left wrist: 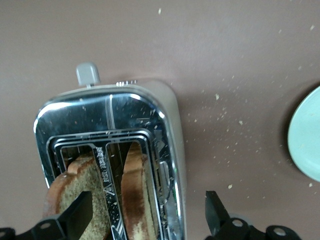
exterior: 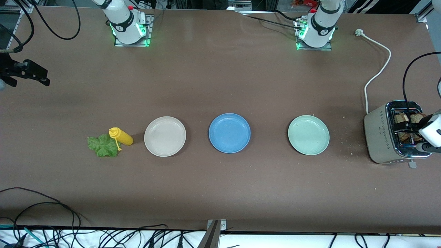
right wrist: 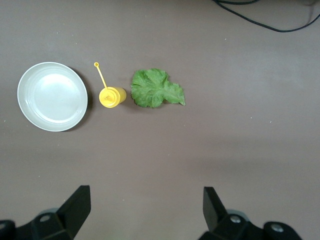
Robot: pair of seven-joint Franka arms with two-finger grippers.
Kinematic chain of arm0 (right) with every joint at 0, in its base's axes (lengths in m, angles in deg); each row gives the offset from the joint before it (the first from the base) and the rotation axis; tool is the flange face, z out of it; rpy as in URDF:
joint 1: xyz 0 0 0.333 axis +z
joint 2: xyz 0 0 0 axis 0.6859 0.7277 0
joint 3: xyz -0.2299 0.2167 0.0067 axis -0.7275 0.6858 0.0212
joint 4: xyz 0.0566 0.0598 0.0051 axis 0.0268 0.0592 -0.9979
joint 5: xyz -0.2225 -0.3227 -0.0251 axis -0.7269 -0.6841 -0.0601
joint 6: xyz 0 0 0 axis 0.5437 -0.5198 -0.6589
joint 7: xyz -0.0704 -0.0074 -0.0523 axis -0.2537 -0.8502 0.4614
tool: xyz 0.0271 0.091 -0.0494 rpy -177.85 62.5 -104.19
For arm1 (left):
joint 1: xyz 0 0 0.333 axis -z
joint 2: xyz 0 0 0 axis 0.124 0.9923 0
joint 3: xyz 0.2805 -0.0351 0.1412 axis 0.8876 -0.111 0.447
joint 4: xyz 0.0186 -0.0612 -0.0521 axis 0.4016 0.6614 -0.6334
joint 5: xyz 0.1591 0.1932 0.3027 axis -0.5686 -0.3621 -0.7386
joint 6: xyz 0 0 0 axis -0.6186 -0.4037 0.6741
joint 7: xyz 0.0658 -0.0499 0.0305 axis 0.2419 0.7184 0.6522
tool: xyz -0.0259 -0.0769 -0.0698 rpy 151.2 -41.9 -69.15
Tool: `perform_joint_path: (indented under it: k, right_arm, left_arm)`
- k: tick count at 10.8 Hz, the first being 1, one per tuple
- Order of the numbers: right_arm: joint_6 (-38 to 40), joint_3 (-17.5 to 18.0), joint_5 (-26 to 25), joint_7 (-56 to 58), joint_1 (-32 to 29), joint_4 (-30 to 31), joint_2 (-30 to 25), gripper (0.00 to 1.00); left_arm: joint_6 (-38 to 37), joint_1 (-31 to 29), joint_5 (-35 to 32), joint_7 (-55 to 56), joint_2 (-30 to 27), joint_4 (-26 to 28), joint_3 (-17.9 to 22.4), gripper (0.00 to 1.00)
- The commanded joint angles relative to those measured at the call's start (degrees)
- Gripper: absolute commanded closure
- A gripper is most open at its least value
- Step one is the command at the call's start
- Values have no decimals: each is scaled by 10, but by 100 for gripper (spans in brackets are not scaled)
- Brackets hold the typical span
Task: Make sandwich in blue plate with both arms
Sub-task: 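Move the left gripper down over the toaster to a bread slice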
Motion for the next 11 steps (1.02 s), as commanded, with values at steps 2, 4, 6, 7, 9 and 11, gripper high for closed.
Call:
perform_joint_path:
  k: [2,4,6,7,9,11]
  right_arm:
    - [3,0,9,-5,-2,-13,7,0]
    - [0,0,9,-5,-2,-13,7,0]
    - [0,0,9,-4,-2,-13,7,0]
    - [0,0,9,-4,-2,-13,7,0]
    - [0,1,10,-5,-1,-13,7,0]
    - [1,0,10,-4,-1,-13,7,0]
  left_arm:
    - [-15,-22,-11,-24,-1,27,-6,48]
    - [-25,-22,-14,-43,0,26,-6,86]
    - [-27,-22,-14,-49,0,26,-6,100]
    - [-27,-22,-15,-52,0,20,-6,100]
    - [-32,-22,-18,-61,-12,16,-5,100]
    - [-82,-22,-18,-62,-21,-23,-12,100]
